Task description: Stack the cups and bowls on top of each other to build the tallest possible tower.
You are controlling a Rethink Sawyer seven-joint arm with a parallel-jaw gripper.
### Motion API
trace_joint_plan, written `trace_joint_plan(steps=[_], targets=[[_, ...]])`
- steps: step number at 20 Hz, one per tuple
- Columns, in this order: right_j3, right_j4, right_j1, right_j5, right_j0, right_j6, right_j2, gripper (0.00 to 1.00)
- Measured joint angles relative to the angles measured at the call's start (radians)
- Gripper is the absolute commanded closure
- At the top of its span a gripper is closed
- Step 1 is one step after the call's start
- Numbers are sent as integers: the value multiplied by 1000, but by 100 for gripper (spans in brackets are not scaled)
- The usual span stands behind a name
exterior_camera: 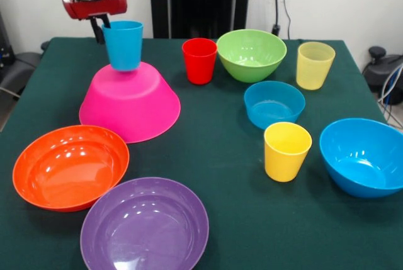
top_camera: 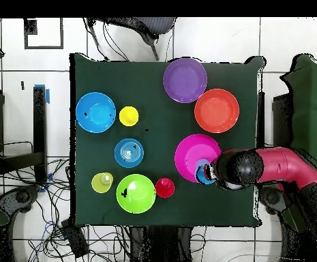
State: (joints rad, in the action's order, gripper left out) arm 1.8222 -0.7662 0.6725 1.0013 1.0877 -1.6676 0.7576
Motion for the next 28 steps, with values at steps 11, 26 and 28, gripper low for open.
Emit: trace_joint_plan(steps=[11, 26, 28], targets=[[-12, -13, -23, 0, 0, 0, 0, 100], [-28, -12, -34, 1, 0, 0, 0, 100], [-30, -12, -34, 1, -2, 0, 0, 100]])
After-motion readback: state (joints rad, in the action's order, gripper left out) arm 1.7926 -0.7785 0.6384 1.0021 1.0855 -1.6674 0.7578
